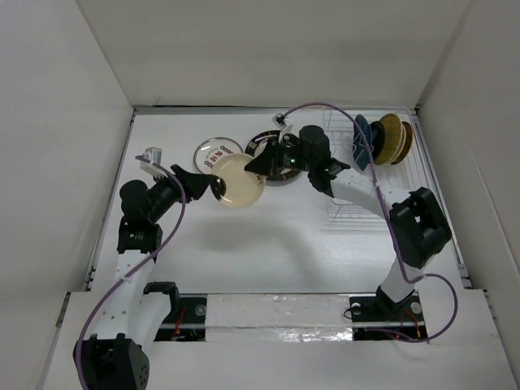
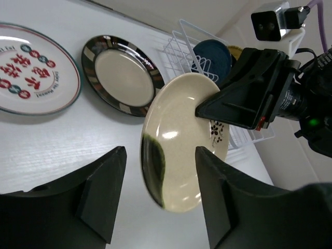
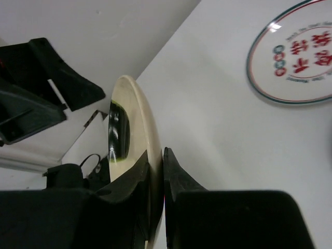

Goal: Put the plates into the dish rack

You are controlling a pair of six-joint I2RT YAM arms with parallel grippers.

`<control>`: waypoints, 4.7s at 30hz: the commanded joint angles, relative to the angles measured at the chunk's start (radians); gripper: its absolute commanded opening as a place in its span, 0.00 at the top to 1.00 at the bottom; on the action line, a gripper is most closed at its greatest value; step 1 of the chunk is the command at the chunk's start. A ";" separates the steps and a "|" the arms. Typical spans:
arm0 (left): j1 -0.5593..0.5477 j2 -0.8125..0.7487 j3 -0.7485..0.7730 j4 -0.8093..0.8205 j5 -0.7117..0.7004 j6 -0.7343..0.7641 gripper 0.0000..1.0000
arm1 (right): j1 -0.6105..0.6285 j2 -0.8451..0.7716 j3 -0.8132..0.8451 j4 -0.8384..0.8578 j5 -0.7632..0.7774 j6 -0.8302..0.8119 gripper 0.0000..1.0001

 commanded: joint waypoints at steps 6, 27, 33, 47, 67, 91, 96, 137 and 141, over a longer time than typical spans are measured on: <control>-0.058 -0.027 0.128 -0.079 -0.134 0.122 0.42 | -0.176 -0.252 0.061 -0.272 0.560 -0.254 1.00; -0.304 -0.146 0.162 -0.230 -0.321 0.280 0.45 | -0.203 0.095 0.505 -0.508 1.529 -1.040 1.00; -0.353 -0.175 0.162 -0.244 -0.347 0.289 0.45 | -0.231 0.128 0.569 -0.570 1.566 -1.084 1.00; -0.373 -0.181 0.159 -0.254 -0.382 0.294 0.46 | -0.281 0.217 0.548 -0.607 1.520 -1.019 1.00; -0.373 -0.034 0.184 -0.224 -0.453 0.163 0.47 | -0.369 0.208 0.448 -0.589 1.221 -0.596 0.45; -0.186 0.615 0.282 0.042 -0.795 -0.228 0.76 | -0.088 -0.683 -0.478 -0.008 0.741 -0.043 0.99; -0.074 0.807 0.343 0.052 -0.721 -0.193 0.64 | -0.070 -0.766 -0.567 -0.041 0.711 -0.070 0.65; 0.035 0.082 -0.143 0.140 -0.547 -0.311 1.00 | 0.036 -0.185 -0.229 0.100 0.435 0.025 0.00; 0.044 -0.083 -0.155 0.022 -0.465 -0.269 1.00 | 0.036 -0.047 -0.074 0.084 0.294 0.044 0.00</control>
